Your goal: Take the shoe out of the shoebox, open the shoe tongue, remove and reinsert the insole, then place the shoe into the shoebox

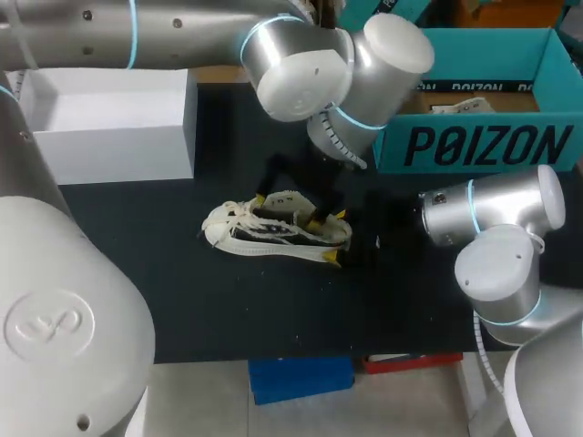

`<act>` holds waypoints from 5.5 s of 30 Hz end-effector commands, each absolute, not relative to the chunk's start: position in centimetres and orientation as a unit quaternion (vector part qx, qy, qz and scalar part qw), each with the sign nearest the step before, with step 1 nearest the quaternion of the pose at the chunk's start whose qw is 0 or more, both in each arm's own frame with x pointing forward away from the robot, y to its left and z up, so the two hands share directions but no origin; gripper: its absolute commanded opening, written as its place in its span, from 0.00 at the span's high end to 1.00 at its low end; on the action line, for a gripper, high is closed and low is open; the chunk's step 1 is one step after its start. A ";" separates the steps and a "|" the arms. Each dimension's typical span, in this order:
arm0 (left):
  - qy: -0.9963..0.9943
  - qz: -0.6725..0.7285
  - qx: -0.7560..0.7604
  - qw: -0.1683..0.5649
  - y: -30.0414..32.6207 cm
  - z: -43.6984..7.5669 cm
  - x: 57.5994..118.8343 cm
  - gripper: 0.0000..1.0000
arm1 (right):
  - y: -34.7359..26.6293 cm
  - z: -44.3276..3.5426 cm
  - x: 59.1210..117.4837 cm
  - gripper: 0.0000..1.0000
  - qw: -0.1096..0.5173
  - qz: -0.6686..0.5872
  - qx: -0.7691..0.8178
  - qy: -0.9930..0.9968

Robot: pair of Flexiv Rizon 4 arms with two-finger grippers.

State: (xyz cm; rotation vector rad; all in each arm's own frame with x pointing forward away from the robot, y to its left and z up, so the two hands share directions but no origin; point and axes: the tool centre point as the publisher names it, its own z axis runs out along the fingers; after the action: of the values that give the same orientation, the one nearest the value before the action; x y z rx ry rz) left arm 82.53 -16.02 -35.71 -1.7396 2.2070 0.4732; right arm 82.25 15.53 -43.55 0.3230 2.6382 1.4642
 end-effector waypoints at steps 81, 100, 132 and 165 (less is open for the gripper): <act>0.678 0.171 -0.683 0.211 0.4 -35.0 82.4 0.00 | 15.8 -43.7 82.2 1.00 0.054 0.481 0.108 0.869; 0.866 -0.058 -0.493 0.059 -1.6 -29.5 82.6 1.00 | 15.8 -43.7 82.2 1.00 0.054 0.481 0.108 0.869; 0.964 -0.221 -0.107 -0.103 -14.1 -28.7 80.3 1.00 | 15.8 -43.7 82.2 1.00 0.054 0.481 0.108 0.869; 0.966 -0.082 0.155 -0.191 -14.0 -28.7 81.7 1.00 | 15.8 -43.7 82.2 1.00 0.054 0.481 0.108 0.869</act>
State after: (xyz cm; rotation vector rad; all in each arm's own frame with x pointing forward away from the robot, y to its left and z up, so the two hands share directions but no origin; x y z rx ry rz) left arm 81.22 -13.61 -28.69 0.5118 3.3714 -0.3355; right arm 82.24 15.78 -43.57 0.3237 2.6377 1.4637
